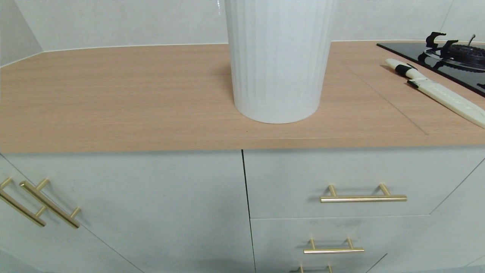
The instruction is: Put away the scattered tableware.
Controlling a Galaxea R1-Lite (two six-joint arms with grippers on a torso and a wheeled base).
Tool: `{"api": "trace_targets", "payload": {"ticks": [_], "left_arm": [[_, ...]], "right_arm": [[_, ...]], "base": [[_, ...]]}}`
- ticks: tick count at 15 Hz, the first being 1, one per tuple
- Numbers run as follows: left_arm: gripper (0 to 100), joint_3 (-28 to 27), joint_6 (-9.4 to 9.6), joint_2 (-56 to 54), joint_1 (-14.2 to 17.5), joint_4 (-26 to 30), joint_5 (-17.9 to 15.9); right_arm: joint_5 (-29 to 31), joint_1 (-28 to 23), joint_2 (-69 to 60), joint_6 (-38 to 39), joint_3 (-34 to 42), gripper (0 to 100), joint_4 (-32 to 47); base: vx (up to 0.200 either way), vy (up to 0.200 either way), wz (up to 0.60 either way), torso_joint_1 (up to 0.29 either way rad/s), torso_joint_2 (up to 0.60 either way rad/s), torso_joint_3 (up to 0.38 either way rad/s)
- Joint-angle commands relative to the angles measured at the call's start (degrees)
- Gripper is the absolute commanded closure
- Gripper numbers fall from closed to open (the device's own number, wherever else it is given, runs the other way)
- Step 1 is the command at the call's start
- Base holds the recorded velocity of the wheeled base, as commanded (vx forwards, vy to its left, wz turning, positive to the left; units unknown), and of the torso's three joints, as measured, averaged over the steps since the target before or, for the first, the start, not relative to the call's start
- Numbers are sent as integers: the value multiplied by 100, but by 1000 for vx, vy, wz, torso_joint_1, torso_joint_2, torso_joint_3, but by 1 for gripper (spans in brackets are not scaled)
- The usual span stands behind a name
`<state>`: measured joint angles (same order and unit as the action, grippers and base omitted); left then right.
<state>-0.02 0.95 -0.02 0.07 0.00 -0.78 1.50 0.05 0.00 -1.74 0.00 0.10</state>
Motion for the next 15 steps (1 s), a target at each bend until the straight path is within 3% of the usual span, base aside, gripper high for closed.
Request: {"api": "trace_targets", "payload": {"ticks": [1, 6, 10, 15], "left_arm": [[0, 2, 2, 2, 1, 0, -1], [0, 2, -7, 2, 1, 0, -1], [0, -6, -7, 2, 1, 0, -1], [0, 2, -7, 2, 1, 0, -1]], "right_arm": [[-1, 4, 9, -1, 0, 0, 8], [-1, 4, 9, -1, 0, 0, -1], [-1, 4, 9, -1, 0, 0, -1], [-1, 4, 9, -1, 0, 0, -1]], "base": [[0, 0, 0, 0, 0, 0], [0, 0, 0, 4, -11, -5], [0, 0, 0, 131, -182, -210], [0, 0, 0, 114, -545, -257]]}}
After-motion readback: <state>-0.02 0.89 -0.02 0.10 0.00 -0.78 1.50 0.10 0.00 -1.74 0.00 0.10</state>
